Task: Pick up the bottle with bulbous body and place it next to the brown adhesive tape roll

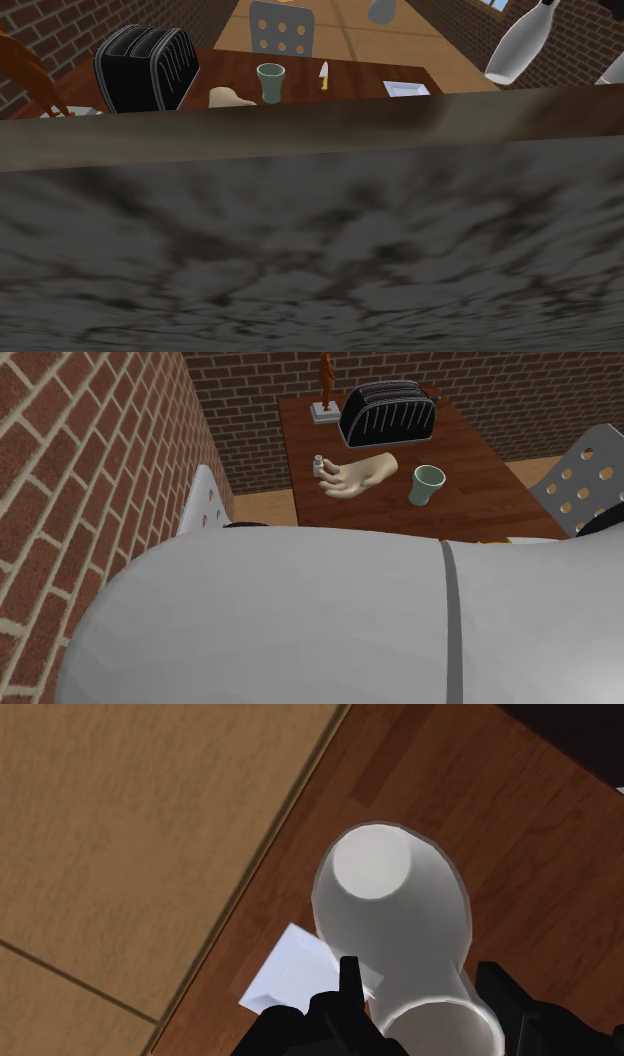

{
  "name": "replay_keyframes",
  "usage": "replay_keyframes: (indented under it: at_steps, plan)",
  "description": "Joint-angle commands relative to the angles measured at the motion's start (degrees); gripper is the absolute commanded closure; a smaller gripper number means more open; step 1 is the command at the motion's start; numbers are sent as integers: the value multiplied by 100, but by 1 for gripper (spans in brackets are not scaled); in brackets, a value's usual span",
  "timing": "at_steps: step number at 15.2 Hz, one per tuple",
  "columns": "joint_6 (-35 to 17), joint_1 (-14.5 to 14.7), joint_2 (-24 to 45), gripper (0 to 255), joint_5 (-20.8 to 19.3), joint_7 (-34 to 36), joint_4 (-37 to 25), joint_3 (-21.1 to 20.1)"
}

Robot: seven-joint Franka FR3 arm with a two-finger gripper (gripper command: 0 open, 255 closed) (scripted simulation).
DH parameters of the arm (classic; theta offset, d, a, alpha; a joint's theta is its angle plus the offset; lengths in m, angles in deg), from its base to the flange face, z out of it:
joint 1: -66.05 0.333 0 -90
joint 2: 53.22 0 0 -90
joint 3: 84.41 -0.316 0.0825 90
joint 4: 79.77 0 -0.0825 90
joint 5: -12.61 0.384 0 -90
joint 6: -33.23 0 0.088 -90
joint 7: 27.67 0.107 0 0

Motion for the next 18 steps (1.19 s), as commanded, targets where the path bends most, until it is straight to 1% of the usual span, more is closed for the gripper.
replay_keyframes:
  at_steps: [1,8,18]
  plan:
    - [-221,64,-126,255,-96,31,305,-22]
    - [-870,204,-456,255,-336,144,1184,-99]
    - [-1706,273,-714,255,-511,220,2203,-163]
